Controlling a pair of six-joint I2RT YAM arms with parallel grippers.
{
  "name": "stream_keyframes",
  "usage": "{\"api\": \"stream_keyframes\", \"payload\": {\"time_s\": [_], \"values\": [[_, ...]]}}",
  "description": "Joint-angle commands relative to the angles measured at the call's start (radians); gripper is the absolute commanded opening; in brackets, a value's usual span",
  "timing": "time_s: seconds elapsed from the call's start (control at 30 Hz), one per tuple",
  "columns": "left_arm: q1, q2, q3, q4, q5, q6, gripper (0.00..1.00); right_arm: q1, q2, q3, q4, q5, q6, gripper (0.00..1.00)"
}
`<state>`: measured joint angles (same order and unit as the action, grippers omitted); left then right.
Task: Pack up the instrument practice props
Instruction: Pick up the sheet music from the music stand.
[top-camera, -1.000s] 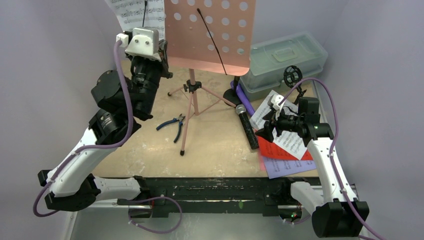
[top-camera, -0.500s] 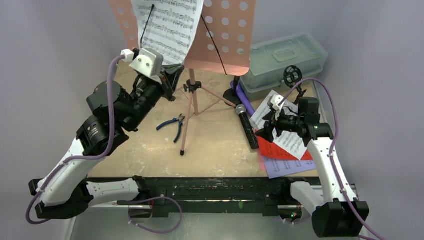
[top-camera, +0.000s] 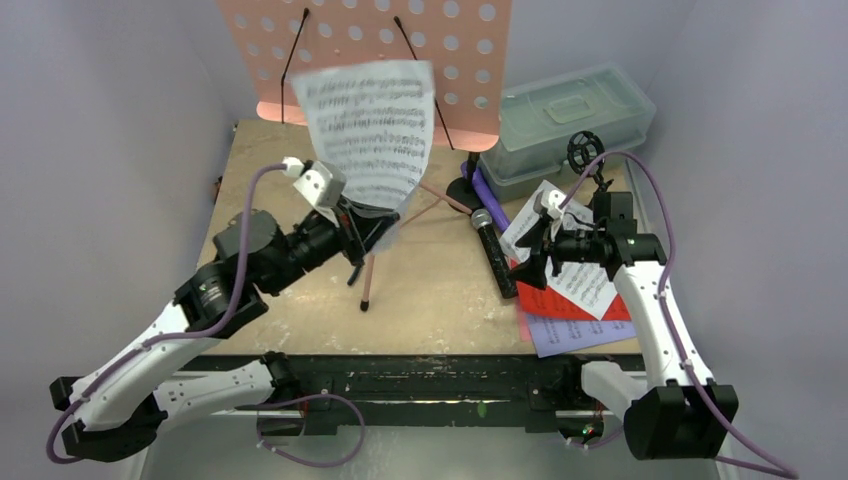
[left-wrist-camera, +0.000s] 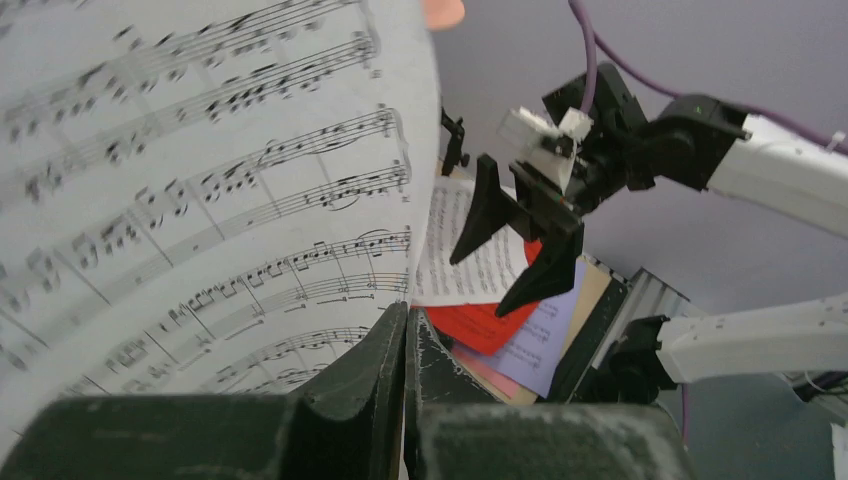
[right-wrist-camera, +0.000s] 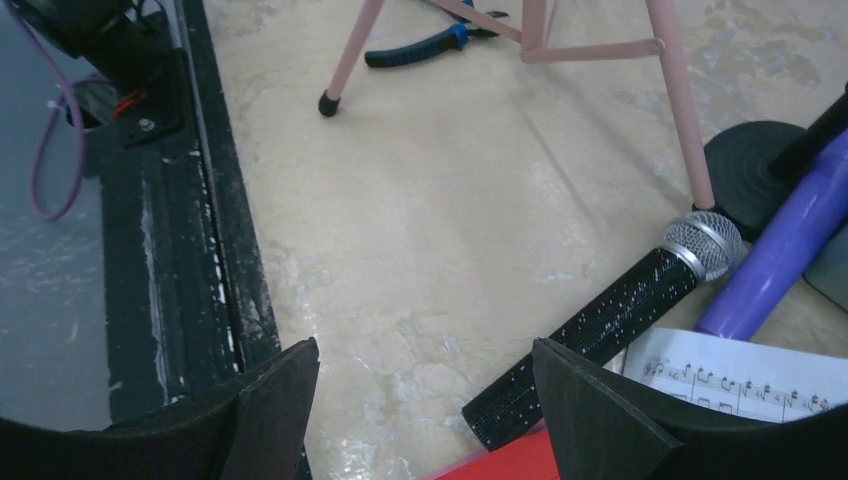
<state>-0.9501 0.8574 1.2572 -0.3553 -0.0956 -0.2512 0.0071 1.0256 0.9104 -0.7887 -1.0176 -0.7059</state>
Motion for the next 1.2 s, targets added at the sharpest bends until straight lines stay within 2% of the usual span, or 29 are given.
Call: {"api": "stream_keyframes", "payload": {"time_s": [0.0,0.17,0.27,0.33,0.5,0.67,0.77,0.87,0.97,1.07,1.17], "values": [[0.0,0.0,-0.161,0.163,0.134,-0.144,0.0,0.001,0.043,0.141,-0.143,-0.171,-0.085,0.83],[-0.009,0.022,-0.34,0.358,0.177,-0.233,0.0,0.0,0.116,0.218,-0.224,-0.337,-0.079,0.97],[-0.036,0.064,-0.432,0.503,0.168,-0.271,0.0,0.009,0.177,0.218,-0.214,-0.417,-0.013,0.99],[-0.066,0.109,-0.478,0.581,0.144,-0.298,0.0,0.033,0.221,0.228,-0.284,-0.391,-0.056,0.99],[-0.123,0.211,-0.519,0.694,0.003,-0.373,0.0,0.079,0.305,0.253,-0.532,-0.283,-0.39,0.99],[-0.126,0.269,-0.526,0.727,-0.087,-0.454,0.0,0.079,0.304,0.232,-0.541,-0.24,-0.427,0.99],[-0.127,0.296,-0.522,0.749,-0.047,-0.457,0.0,0.08,0.264,0.226,-0.399,-0.176,-0.244,0.99],[-0.128,0.341,-0.505,0.745,0.034,-0.448,0.0,0.079,0.187,0.179,-0.102,-0.067,0.091,0.99],[-0.134,0.408,-0.495,0.746,0.11,-0.445,0.0,0.08,0.132,0.128,0.118,-0.043,0.373,0.99],[-0.14,0.462,-0.501,0.767,0.145,-0.451,0.0,0.079,0.122,0.116,0.22,-0.042,0.589,0.99],[-0.144,0.502,-0.519,0.812,0.154,-0.46,0.0,0.089,0.121,0.116,0.26,0.052,0.78,0.99]]}}
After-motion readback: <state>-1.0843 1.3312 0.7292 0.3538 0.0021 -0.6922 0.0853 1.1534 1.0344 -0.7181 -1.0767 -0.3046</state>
